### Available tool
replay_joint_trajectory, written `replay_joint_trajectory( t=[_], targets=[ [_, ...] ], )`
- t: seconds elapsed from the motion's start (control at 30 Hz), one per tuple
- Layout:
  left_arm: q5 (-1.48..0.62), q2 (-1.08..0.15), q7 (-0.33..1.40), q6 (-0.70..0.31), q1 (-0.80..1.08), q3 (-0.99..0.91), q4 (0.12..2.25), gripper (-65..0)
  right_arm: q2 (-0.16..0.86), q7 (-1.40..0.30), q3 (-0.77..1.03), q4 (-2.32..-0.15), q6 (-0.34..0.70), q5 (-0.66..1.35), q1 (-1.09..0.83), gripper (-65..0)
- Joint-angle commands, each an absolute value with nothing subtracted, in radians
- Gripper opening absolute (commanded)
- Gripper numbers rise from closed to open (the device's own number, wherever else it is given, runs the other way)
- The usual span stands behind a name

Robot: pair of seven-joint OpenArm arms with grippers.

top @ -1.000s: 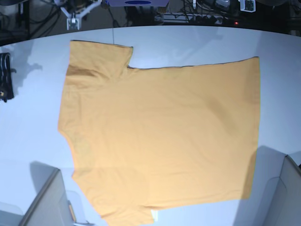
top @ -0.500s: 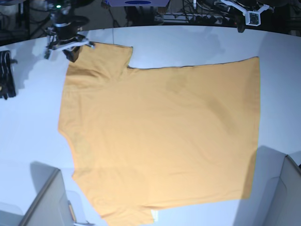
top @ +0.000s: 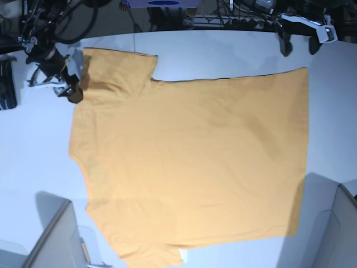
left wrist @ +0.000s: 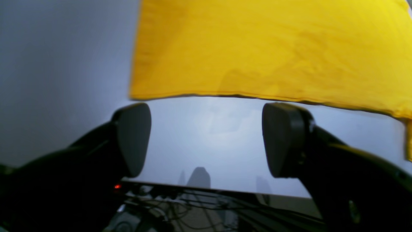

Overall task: Fold the T-shirt properly
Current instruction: 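Move right gripper to one shoulder corner, left gripper to the other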

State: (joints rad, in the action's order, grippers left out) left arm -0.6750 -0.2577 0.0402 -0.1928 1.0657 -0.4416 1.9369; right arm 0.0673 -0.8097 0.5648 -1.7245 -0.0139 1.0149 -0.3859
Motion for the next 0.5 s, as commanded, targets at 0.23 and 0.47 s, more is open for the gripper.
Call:
replay_joint_trajectory(
  t=[0.23,0.47],
  targets=[
    [-0.685,-0.263,0.012,-0.208,1.075,-0.490,1.934,-13.3,0.130,-0.805,0.519,-1.572,-0.005,1.027,-0.334,-30.2],
    [-0.740,-0.263,0.041,-0.208,1.049,-0.490,1.891,-13.3,0.131,-0.803,0.423,-1.570,-0.004,1.027,-0.366,-30.2]
  ],
)
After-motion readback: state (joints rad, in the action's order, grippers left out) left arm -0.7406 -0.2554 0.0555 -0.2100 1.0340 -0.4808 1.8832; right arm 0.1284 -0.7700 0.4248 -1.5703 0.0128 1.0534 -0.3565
